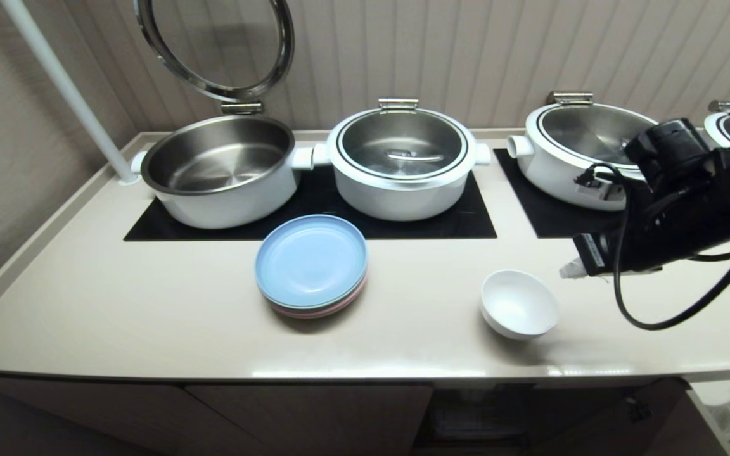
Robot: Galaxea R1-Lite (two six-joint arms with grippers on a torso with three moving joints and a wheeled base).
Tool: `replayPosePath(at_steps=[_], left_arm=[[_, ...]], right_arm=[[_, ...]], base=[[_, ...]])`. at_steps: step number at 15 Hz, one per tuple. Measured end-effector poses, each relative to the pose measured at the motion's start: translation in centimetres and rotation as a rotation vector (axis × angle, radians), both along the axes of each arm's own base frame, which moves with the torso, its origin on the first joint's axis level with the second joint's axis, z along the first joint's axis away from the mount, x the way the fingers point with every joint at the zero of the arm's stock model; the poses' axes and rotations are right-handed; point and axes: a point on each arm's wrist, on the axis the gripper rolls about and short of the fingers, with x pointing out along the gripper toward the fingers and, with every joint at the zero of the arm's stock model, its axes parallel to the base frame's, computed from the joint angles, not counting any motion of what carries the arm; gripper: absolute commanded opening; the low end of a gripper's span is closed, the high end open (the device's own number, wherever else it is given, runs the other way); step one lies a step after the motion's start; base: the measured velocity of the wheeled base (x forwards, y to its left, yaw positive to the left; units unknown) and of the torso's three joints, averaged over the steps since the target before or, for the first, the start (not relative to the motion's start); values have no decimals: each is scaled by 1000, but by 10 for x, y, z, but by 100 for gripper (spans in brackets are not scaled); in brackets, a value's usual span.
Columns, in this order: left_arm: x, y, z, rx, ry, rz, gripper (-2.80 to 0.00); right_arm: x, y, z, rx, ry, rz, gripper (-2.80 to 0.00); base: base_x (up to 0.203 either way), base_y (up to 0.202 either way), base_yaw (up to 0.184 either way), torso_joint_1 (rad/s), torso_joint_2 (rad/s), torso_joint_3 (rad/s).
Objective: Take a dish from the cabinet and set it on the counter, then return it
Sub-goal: Pick up the bowl from the table
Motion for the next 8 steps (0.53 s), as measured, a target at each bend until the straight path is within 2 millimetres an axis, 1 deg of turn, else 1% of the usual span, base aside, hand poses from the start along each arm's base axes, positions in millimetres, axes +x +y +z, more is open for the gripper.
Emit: replayPosePath(at_steps=[4,8], left_arm=[[0,0,0,0,0,-1,-280],[0,0,0,0,0,-1,-280]], right_arm=[[21,3,-8,-11,21,-1,-280],[32,5,-17,-23,38,-2,-280]], base=[[0,0,0,0,0,0],[0,0,0,0,0,0]])
